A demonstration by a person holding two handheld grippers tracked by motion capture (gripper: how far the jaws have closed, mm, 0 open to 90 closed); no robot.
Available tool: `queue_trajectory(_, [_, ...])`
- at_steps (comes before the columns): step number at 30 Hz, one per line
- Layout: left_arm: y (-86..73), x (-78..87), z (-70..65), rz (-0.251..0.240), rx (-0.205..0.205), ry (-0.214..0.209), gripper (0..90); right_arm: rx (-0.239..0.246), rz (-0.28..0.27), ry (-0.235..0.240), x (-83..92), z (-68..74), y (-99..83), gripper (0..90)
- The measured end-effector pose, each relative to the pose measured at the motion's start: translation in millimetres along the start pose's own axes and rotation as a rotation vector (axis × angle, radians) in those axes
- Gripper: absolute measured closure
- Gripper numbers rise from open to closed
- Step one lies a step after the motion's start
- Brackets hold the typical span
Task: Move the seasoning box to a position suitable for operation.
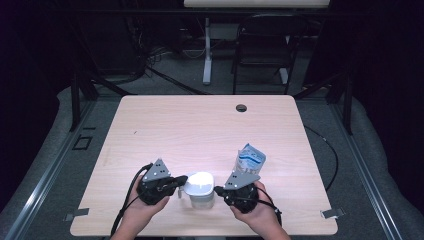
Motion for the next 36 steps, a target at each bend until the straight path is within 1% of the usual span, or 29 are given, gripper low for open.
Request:
queue_trajectory(12, [-0.1,0.2,0.4,0.000,0.007,0.001,90.0,-0.007,-0.011,0.000,0.6,0.9,1.5,90.0])
queue_trajectory(18, [0.1,0.0,-0.1,0.002,0.003,0.009,90.0,-0.010,-0.015,0.000,0.7,0.6,2.0,90.0])
queue_trajectory(21, [0.2,0.7,0.6,0.000,0.004,0.016,88.3,-0.009,-0.017,0.001,1.2,0.3,2.2,90.0])
queue_trajectory(28, [0.6,3.9,0.9,-0.009,0.010,0.017,88.0,-0.011,-0.020,0.000,1.3,0.3,2.3,90.0])
queue_trajectory(30, [0.4,4.3,0.9,-0.008,0.008,0.019,87.0,-0.011,-0.022,-0.003,1.7,0.1,2.7,90.0])
queue_trajectory(32, [0.0,4.7,1.7,-0.008,0.010,0.031,84.9,-0.010,-0.022,-0.001,2.2,0.0,2.8,90.0])
queue_trajectory(36, [-1.1,6.8,3.9,-0.016,0.026,0.042,81.7,-0.010,-0.026,-0.004,2.4,0.0,3.2,90.0])
Point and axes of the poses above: each handheld gripper's, and its own axes: x roughly backward along the jaws, y roughly out of its top, z roughly to its left, the point moved 6 cm from there along -x, roughly forward along the jaws, and after that the axes turned 8 degrees about -y, right-handed, at the moved point
